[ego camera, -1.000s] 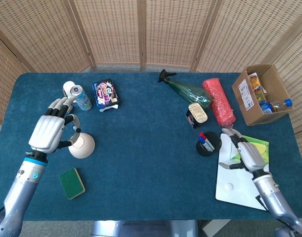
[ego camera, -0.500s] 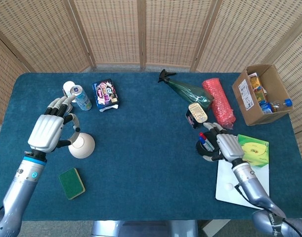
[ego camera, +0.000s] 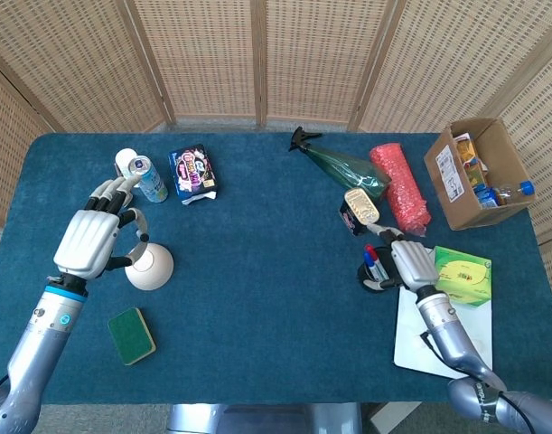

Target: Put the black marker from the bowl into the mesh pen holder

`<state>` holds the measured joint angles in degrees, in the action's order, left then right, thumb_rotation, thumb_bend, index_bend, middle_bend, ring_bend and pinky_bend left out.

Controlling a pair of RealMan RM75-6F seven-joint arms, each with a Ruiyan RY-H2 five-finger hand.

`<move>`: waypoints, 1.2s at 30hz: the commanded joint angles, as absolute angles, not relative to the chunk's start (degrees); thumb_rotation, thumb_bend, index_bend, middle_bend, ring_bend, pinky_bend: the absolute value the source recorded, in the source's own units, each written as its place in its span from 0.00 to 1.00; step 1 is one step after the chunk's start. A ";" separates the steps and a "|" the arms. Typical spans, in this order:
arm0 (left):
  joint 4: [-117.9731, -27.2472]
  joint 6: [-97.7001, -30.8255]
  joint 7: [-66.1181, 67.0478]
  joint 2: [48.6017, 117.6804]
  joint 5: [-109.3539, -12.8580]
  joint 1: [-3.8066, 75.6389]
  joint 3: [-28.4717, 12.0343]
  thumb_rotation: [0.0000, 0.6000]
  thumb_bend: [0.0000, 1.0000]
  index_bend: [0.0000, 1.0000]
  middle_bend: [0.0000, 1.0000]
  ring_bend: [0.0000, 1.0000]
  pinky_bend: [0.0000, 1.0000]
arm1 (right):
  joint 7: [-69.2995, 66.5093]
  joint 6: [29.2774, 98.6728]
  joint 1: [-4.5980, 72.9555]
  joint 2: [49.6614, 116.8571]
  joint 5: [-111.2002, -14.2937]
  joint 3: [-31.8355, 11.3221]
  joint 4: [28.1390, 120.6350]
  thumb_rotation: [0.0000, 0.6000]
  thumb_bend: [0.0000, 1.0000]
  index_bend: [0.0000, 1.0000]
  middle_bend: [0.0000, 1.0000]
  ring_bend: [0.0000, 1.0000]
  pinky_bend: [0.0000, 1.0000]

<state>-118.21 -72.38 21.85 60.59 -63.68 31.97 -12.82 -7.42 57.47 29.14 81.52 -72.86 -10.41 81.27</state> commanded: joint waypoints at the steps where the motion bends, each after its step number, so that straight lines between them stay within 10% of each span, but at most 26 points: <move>1: -118.21 -72.39 21.94 60.67 -63.80 31.97 -12.74 1.00 0.39 0.54 0.00 0.00 0.09 | -9.92 59.07 28.61 83.59 -75.00 -9.61 78.08 1.00 0.00 0.30 0.33 0.26 0.52; 5: -118.13 -72.53 22.08 60.78 -63.74 31.96 -12.75 1.00 0.39 0.54 0.00 0.00 0.09 | -11.83 60.21 28.28 84.25 -76.74 -8.99 76.47 1.00 0.03 0.44 0.42 0.33 0.54; 19: -118.03 -72.19 21.16 60.62 -63.74 32.02 -12.99 1.00 0.39 0.54 0.00 0.00 0.09 | -11.94 69.11 26.28 79.48 -87.79 -5.88 90.17 1.00 0.04 0.47 0.45 0.38 0.56; 36: -121.75 -70.78 16.85 56.26 -63.93 31.91 -14.58 1.00 0.39 0.54 0.00 0.00 0.09 | 8.62 54.01 39.16 93.42 -82.55 -10.19 99.03 1.00 0.04 0.47 0.45 0.38 0.56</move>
<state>-121.57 -70.89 17.30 56.69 -63.96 32.02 -14.42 6.58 55.97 37.21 91.06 -84.88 -8.64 98.85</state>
